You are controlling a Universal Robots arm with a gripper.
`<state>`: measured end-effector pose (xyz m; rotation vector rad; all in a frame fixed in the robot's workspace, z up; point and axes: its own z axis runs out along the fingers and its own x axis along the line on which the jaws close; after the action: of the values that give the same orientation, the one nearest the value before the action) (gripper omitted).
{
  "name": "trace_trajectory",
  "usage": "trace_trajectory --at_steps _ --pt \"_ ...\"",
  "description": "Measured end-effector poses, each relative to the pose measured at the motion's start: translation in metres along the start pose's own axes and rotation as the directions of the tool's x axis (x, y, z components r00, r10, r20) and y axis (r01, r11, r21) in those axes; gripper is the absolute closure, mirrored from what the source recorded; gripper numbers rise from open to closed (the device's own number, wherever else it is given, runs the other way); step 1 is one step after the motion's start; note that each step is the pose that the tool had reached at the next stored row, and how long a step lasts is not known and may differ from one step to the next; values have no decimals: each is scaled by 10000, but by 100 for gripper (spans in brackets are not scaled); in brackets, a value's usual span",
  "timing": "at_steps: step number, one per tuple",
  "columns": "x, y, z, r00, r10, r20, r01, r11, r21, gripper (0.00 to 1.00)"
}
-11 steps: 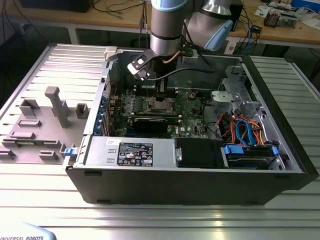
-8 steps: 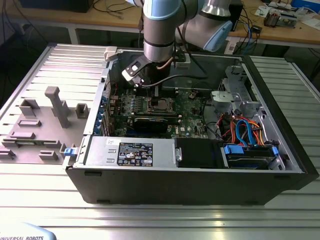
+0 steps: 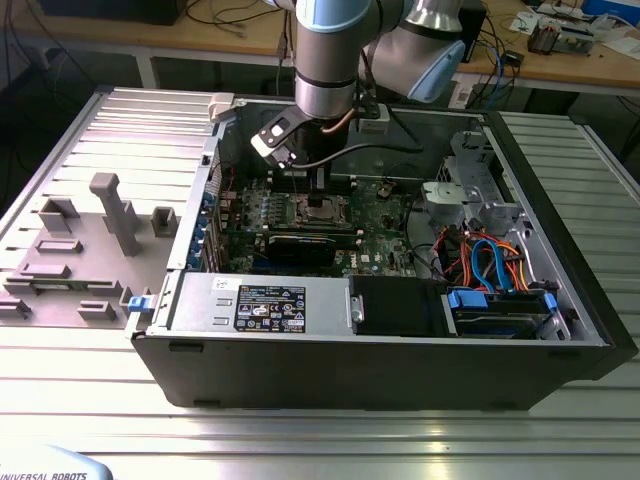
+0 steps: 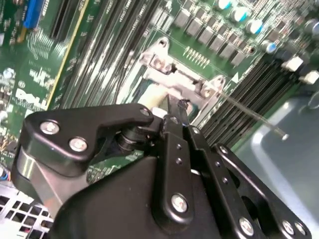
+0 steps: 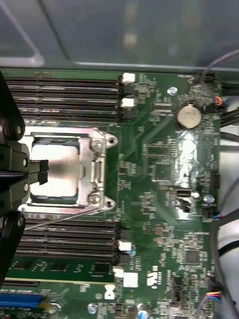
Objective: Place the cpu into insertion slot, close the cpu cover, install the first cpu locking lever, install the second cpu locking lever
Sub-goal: 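Close the cpu cover, then install the first cpu locking lever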
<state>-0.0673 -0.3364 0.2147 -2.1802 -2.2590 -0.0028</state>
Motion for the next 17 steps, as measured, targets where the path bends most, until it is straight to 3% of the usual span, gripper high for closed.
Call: trace_trajectory --at_steps 1,3,17 --pt "-2 61 0 10000 -3 0 3 10000 11 89" --pt "-4 109 1 10000 -1 -1 1 10000 17 89" --pt "-5 143 1 10000 -1 -1 1 10000 17 89"
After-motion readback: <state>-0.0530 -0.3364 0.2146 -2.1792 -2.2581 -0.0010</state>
